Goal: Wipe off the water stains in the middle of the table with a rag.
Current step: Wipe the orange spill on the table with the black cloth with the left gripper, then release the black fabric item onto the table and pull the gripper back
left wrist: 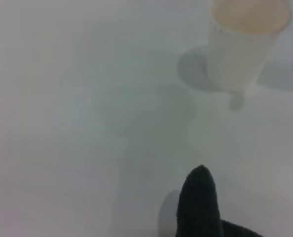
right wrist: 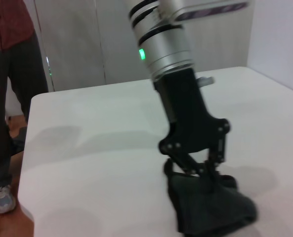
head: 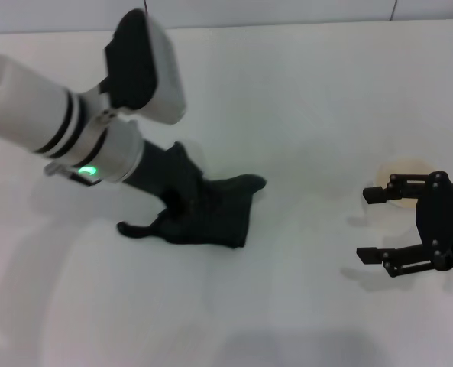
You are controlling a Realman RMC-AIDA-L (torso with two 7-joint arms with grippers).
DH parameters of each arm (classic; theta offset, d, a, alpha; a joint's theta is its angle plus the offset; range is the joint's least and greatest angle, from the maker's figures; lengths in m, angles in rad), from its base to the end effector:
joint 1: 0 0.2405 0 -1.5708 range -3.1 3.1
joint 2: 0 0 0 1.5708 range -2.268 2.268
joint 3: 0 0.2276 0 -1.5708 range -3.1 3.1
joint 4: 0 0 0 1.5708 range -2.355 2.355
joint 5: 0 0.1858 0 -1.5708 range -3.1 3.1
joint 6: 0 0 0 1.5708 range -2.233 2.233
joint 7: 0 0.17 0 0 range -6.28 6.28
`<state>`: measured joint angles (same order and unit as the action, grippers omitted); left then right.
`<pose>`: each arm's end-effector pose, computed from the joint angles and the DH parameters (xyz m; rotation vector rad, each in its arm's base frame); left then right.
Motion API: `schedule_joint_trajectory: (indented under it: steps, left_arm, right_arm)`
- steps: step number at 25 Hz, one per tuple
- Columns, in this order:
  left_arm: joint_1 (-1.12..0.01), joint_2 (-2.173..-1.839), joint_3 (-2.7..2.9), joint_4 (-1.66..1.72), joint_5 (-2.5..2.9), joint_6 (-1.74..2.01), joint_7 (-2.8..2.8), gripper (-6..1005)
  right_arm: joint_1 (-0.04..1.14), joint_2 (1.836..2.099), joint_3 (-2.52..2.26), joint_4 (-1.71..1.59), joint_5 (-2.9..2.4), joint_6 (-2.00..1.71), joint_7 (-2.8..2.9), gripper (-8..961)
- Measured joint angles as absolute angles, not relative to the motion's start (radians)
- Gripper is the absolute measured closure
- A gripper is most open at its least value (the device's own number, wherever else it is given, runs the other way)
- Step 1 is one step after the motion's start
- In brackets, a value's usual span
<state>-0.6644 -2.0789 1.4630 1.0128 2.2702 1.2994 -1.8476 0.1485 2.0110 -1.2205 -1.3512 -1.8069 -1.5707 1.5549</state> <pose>-0.1660 0.3245 -0.0690 -2.9939 -0.1597 0.2747 0.2017 0.2515 0.0229 -2.8690 0.2307 0.3709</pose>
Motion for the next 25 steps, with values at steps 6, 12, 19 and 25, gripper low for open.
schedule_joint_trajectory:
  steps: [6, 12, 19, 25]
  left_arm:
    - [-0.584, -2.078, 1.385, 1.069, 2.291, 1.360, -1.836, 922]
    - [-0.518, -2.080, 1.312, 1.081, 2.278, 1.406, -1.796, 922]
    - [-0.511, -2.080, 1.300, 1.069, 2.268, 1.418, -1.846, 922]
    - [-0.510, -2.081, 1.282, 1.076, 2.266, 1.448, -1.879, 854]
  right_arm:
    - [0.154, 2.012, -1.227, -1.351, -1.800, -1.557, 1.557, 115]
    - [0.154, 2.013, -1.244, -1.346, -1.789, -1.536, 1.558, 115]
    - [0.158, 2.013, -1.261, -1.350, -1.786, -1.516, 1.559, 115]
    - [0.160, 2.013, -1.261, -1.353, -1.778, -1.516, 1.559, 115]
